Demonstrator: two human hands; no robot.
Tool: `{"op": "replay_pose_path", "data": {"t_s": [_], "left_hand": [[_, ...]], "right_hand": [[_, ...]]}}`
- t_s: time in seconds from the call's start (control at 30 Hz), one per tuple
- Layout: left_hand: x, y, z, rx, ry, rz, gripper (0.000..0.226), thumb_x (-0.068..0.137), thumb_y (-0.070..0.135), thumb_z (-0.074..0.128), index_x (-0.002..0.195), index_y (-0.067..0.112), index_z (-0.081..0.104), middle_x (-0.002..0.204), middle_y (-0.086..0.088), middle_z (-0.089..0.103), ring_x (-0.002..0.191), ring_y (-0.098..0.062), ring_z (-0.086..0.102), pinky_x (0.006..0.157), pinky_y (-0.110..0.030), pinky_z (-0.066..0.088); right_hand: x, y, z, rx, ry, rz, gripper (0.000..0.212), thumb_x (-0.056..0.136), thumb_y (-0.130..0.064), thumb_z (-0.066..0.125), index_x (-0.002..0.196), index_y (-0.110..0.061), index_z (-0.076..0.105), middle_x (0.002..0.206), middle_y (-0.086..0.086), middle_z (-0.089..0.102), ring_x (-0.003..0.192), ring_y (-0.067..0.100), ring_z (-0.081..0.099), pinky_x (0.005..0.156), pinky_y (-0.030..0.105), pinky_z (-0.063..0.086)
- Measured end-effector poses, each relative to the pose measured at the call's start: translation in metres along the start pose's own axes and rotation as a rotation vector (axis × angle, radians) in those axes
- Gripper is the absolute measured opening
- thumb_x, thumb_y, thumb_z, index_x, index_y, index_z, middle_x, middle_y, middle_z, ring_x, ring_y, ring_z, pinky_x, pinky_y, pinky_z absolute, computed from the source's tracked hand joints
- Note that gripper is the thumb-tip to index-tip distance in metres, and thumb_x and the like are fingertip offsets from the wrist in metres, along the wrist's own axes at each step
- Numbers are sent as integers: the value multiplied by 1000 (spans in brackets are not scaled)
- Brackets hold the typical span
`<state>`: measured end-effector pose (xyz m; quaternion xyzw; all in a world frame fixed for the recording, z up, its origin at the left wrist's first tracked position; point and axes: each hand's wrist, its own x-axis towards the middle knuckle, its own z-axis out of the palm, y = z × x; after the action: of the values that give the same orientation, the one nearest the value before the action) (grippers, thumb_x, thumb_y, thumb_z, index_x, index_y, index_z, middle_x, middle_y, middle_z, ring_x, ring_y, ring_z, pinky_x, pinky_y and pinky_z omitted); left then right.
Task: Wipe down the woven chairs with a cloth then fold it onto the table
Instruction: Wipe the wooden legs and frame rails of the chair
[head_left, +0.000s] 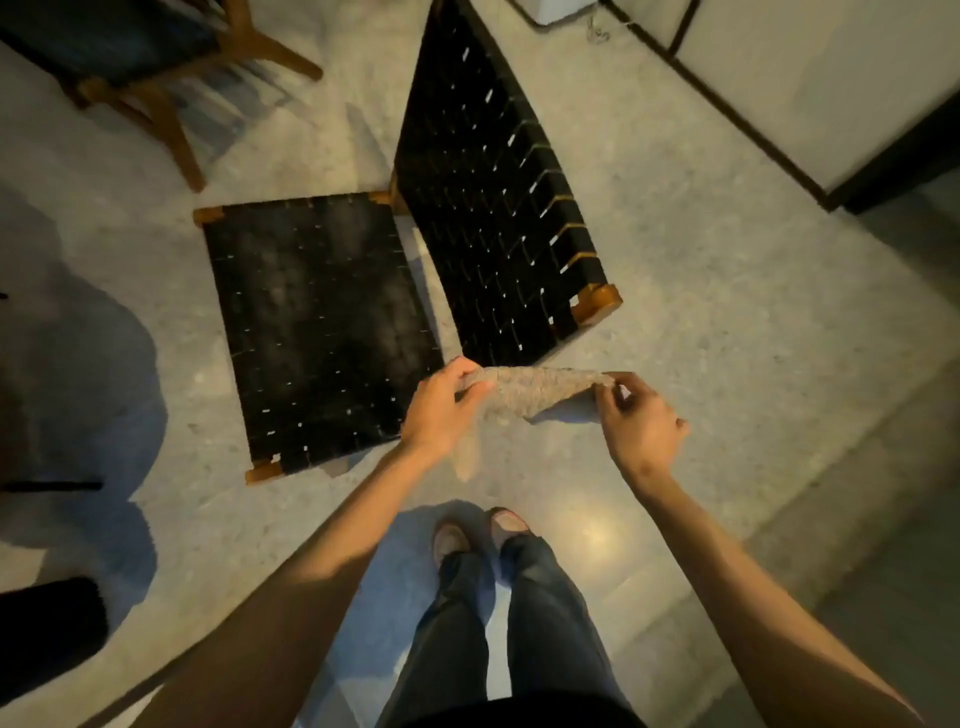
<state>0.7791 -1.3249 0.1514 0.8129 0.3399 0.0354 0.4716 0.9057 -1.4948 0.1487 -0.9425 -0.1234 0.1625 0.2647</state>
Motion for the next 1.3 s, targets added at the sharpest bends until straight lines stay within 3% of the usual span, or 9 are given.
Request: {"op": "replay_pose_path", "data": {"t_s": [0.17,0.3,0.4,0.47,0.57,0.83,1.07,1.2,1.3], "left_hand": [[44,24,25,164,87,34,20,90,33,60,103,18,64,105,-1,53,109,-15,41,86,-23,29],[69,37,47,203,240,16,22,88,38,59,104,25,65,104,2,39,106,-20,31,84,-24,23],[95,35,64,125,230,98,17,92,37,54,100,24,61,94,3,55,100,-18,46,74,-18,25],[110,32,75,-6,236,92,13,93,34,55,95,22,58,75,9,53,80,-9,52,65,-16,35],[124,20,94,-68,230,65,12,92,33,57,95,21,58,63,11,49,56,3,49,51,-7,35],[128,-8,129,-233,394,335,13,92,24,60,101,15,62,86,-4,58,70,0,50,63,-11,41],[138,-44,152,-290,436,476,11,92,22,60,101,16,60,92,-7,60,74,-6,54,66,-17,46],[144,-87,167,-206,482,509,7,91,17,60,96,21,58,86,8,51,71,-1,50,65,-12,41],[149,-129,179,-172,496,503,8,91,17,60,99,18,59,91,1,55,75,-3,52,68,-13,42]], "right_hand": [[37,1,-12,441,132,152,19,94,-27,56,106,-18,67,101,8,70,89,22,66,74,38,57],[77,-2,-7,618,235,113,18,93,-20,57,107,-14,65,97,3,69,88,19,67,77,32,57],[102,-5,9,732,199,4,31,92,-26,61,121,-18,59,111,-4,65,104,9,62,87,20,51],[114,-7,25,697,115,-109,46,91,-33,60,133,-19,48,121,-10,57,111,4,55,91,16,46],[128,-4,49,528,68,-286,55,94,-36,55,141,-15,36,133,0,50,120,13,49,100,33,45],[141,2,95,455,421,-390,34,100,-34,32,118,-10,48,109,9,44,101,19,43,87,34,41],[144,30,143,631,632,-480,53,100,-33,38,146,-10,26,113,2,36,96,6,42,81,7,38],[136,59,198,628,454,-487,60,99,-35,34,147,-5,19,123,12,39,105,18,50,87,40,49],[141,75,238,608,390,-532,68,97,-41,35,149,-5,12,129,14,36,116,22,45,95,43,44]]}}
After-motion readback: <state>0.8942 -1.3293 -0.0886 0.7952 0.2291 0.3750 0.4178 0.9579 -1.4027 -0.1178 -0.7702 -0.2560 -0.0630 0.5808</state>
